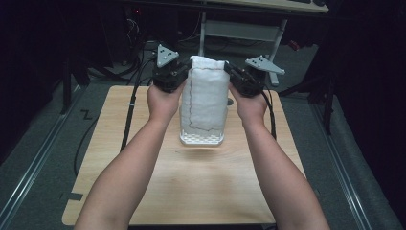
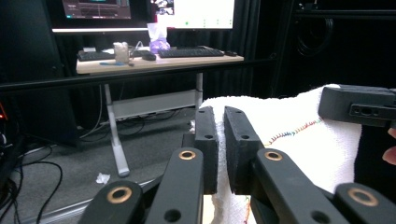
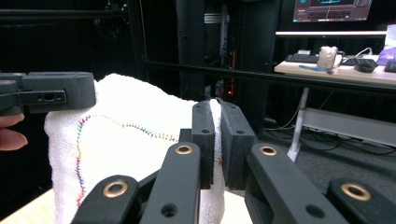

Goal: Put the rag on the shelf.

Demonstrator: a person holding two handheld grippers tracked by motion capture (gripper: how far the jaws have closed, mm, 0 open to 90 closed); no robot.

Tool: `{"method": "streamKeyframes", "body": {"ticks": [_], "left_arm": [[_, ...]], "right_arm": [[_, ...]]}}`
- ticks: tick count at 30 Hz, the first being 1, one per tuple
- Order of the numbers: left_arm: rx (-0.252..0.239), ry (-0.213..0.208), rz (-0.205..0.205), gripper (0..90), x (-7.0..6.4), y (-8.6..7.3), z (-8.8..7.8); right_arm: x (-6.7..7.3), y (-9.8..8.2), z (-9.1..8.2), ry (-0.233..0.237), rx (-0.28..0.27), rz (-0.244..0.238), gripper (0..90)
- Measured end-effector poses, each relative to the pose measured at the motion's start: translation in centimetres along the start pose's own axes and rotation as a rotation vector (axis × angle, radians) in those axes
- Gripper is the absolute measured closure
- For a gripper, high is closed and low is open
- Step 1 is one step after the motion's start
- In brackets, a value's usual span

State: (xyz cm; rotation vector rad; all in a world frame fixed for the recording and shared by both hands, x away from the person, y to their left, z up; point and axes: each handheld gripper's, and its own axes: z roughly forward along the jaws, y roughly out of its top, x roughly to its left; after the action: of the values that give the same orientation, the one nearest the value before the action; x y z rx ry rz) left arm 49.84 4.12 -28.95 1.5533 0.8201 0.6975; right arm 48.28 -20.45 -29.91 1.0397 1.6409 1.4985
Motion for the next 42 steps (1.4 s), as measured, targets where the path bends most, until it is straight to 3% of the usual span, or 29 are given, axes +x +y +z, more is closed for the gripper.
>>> {"method": "streamKeyframes", "body": {"ticks": [4, 8, 16, 24, 29, 35, 42], "left_arm": [[0.011, 0.003, -0.009, 84.2, 0.5, -0.2, 0.8], [0.031, -0.007, -0.074, 84.1, 1.8, -1.1, 2.3], [0.058, 0.005, -0.064, 84.0, 2.6, -1.9, 3.2], [0.132, 0.003, -0.076, 83.8, 3.3, -3.6, 4.5], [0.201, -0.002, -0.078, 83.6, 3.7, -4.9, 5.3], [0.266, -0.014, -0.097, 83.0, 4.1, -6.7, 6.0], [0.306, -0.023, -0.103, 78.9, 4.3, -7.5, 6.6]], "right_arm": [[-0.1, 0.1, 0.5, -0.004, 0.002, -0.009, 85.7], [-0.5, -0.2, 1.7, -0.007, 0.023, -0.002, 85.6], [-0.6, -0.5, 3.1, -0.02, 0.051, -0.05, 85.5], [-1.0, -2.0, 4.8, -0.035, 0.126, -0.081, 85.3], [-1.5, -3.1, 5.7, -0.033, 0.179, -0.07, 85.2], [-2.3, -4.8, 6.7, -0.011, 0.238, 0.005, 84.2], [-2.4, -5.8, 7.3, -0.024, 0.29, 0.002, 82.5]]}}
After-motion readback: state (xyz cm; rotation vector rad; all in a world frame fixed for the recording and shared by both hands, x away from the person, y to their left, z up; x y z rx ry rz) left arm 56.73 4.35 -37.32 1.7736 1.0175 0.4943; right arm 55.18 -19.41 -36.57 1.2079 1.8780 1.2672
